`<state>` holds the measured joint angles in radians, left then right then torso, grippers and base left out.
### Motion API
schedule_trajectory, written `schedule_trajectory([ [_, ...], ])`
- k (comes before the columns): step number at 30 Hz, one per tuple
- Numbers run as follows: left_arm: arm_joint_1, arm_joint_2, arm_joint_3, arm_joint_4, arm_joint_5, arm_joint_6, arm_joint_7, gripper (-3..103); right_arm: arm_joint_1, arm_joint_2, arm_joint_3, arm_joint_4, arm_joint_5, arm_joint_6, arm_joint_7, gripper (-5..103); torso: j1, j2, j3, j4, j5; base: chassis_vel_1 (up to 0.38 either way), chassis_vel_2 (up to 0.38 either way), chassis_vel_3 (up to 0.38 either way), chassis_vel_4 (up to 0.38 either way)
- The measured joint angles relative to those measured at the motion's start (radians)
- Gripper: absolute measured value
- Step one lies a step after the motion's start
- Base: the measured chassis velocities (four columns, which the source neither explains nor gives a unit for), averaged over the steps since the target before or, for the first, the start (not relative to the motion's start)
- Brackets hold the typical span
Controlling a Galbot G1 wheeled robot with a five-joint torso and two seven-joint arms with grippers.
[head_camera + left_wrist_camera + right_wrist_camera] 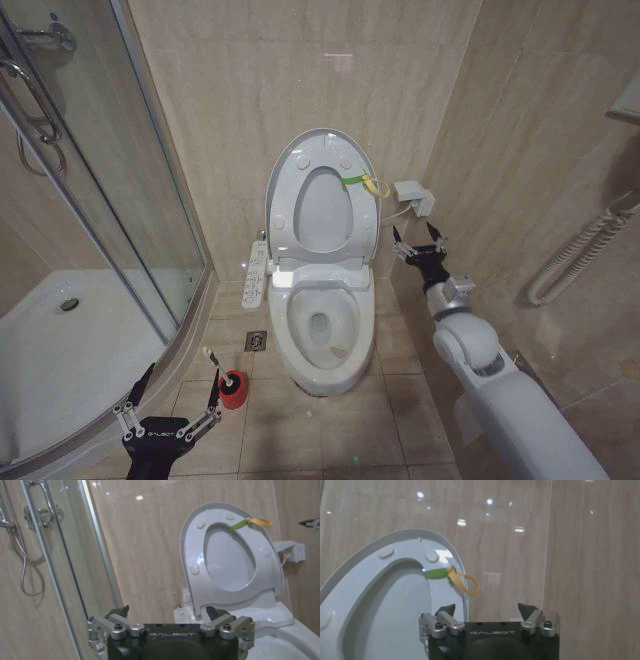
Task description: Open the toilet lid, clean the toilet bowl with a toilet brush, close the toilet lid, and flush.
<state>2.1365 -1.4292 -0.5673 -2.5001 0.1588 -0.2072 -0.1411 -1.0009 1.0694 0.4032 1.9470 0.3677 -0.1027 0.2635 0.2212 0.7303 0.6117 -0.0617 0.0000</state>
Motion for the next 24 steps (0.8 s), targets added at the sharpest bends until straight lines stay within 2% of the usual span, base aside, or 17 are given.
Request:
schedule_trajectory([
  [13,0.000,0.000,0.000,0.000,0.000,0.000,0.000,100,-0.228,0.071,0.054,0.096,-0.074,0.058,-0.002,83,0.000,0.000,0.000,0.0001,0.0000,0.000,0.000,0.000,0.000],
  [21,0.000,0.000,0.000,0.000,0.000,0.000,0.000,100,-0.379,0.130,0.066,0.147,-0.152,0.113,-0.014,84,0.000,0.000,0.000,0.0000,0.0000,0.000,0.000,0.000,0.000],
  [22,0.000,0.000,0.000,0.000,0.000,0.000,0.000,100,-0.400,0.144,0.067,0.156,-0.166,0.122,-0.014,87,0.000,0.000,0.000,0.0000,0.0000,0.000,0.000,0.000,0.000],
  [24,0.000,0.000,0.000,0.000,0.000,0.000,0.000,100,-0.432,0.166,0.069,0.168,-0.187,0.134,-0.014,87,0.000,0.000,0.000,0.0001,-0.0001,0.000,0.000,0.000,0.000],
])
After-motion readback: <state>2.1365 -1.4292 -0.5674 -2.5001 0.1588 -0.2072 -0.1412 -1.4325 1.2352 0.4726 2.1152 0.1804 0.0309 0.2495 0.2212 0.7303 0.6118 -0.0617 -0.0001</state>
